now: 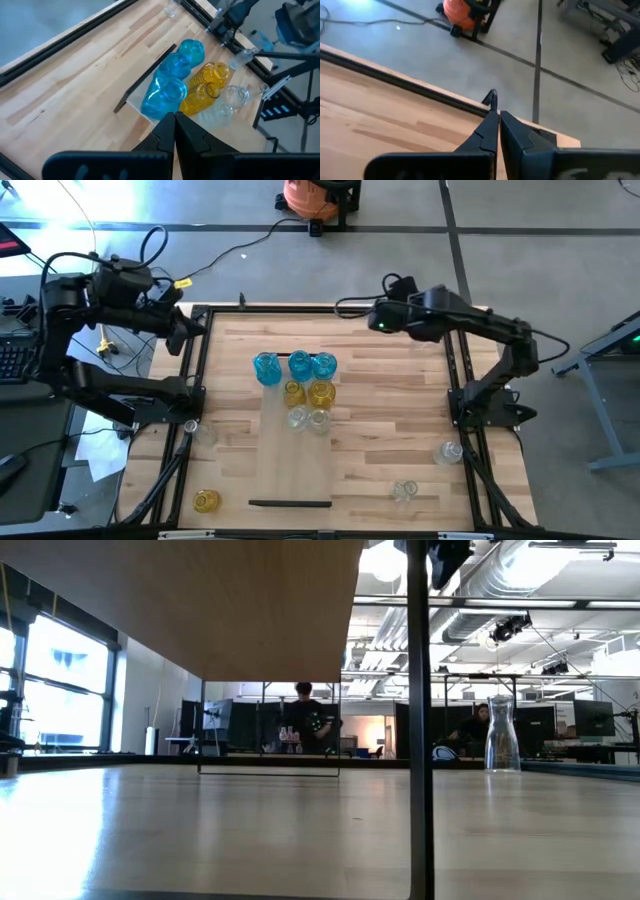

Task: Sort vases onto shelf
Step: Put the blue vase on the shelf to align with the other blue vases

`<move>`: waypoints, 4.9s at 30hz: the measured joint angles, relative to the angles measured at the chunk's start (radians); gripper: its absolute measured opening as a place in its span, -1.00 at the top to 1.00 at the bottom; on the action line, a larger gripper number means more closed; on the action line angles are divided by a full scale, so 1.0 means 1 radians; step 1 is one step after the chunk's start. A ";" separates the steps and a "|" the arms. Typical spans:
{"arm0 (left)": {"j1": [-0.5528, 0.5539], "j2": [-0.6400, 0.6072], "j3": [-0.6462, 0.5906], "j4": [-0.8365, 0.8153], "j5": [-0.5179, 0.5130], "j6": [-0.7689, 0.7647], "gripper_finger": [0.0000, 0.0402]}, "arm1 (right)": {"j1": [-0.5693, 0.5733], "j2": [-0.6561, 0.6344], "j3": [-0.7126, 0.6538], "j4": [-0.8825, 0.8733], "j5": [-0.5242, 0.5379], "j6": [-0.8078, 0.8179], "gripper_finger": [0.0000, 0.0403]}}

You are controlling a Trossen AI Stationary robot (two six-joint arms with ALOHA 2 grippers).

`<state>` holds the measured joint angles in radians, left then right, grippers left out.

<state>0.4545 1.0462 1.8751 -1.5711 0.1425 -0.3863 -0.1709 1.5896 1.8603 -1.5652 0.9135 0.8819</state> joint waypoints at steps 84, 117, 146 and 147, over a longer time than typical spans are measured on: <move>0.000 -0.176 -0.393 0.000 0.126 0.134 1.00 | 0.169 -0.863 -1.463 1.551 -0.716 -0.296 1.00; 0.000 -0.176 -0.393 0.000 0.104 0.073 1.00 | -0.030 -0.243 -1.265 2.163 -1.178 -0.414 1.00; 0.000 -0.176 -0.393 0.000 0.105 0.077 1.00 | -0.021 -0.170 -1.237 2.176 -1.149 -0.393 1.00; 0.000 -0.176 -0.393 0.000 0.105 0.077 1.00 | -0.021 -0.170 -1.237 2.176 -1.148 -0.393 1.00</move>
<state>0.4545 0.8703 1.4822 -1.5711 0.2478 -0.3097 -0.1921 1.4193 0.6235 0.6109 -0.2345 0.4889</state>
